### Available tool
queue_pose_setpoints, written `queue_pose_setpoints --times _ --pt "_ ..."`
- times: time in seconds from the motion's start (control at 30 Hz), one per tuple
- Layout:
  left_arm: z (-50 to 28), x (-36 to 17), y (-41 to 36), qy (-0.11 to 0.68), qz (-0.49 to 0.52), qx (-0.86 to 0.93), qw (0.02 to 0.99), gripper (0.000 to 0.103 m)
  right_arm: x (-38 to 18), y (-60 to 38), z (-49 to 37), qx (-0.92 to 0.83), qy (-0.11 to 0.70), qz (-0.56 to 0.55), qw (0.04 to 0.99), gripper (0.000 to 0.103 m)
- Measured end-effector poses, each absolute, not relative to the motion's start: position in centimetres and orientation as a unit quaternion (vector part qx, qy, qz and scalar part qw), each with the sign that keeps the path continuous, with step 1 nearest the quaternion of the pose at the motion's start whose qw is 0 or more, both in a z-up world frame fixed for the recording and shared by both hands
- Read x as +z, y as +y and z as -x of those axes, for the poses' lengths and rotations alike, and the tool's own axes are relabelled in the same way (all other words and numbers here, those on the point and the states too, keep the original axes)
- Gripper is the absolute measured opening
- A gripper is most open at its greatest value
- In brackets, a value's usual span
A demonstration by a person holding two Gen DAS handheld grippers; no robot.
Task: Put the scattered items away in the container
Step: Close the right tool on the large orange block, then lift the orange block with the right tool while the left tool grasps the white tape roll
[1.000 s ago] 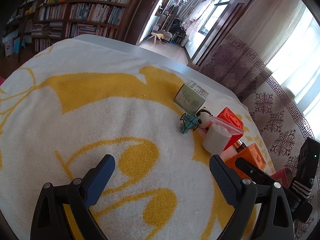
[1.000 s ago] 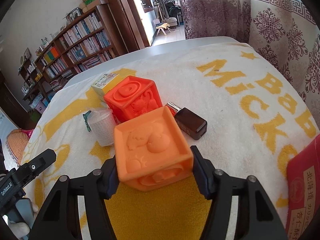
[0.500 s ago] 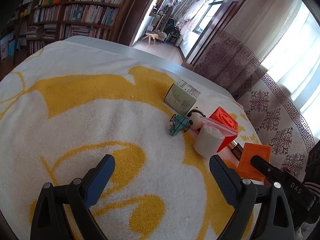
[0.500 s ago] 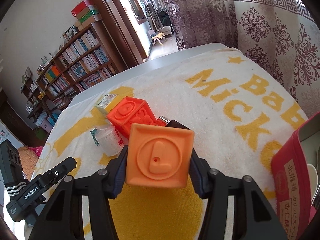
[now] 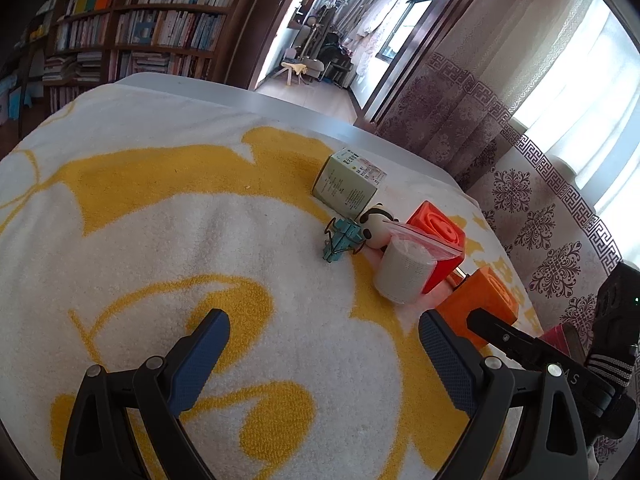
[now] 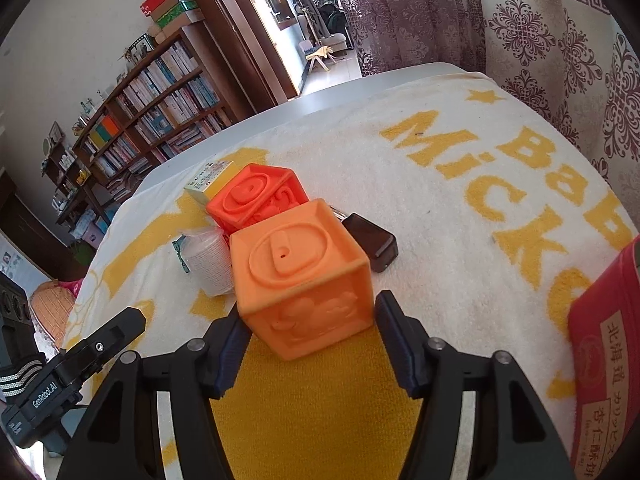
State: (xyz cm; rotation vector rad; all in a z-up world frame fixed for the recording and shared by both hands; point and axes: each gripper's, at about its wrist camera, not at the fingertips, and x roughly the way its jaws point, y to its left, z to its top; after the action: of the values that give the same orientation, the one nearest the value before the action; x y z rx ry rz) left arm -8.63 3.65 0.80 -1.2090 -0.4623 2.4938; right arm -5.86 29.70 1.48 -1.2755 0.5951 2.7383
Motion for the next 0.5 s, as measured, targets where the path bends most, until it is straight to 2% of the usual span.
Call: queue_pose_setpoints --times 0.3,0.5 --pt "7.9 1.4 4.3 -0.158 0.419 0.877 0.175 0.097 1.5 29.5 5.3 0.894 0.173 0.410 0.043 0.063" --pt "7.7 1.7 5.0 -0.144 0.410 0.882 0.184 0.097 4.0 29.8 3.8 0.913 0.178 0.363 0.057 0.063"
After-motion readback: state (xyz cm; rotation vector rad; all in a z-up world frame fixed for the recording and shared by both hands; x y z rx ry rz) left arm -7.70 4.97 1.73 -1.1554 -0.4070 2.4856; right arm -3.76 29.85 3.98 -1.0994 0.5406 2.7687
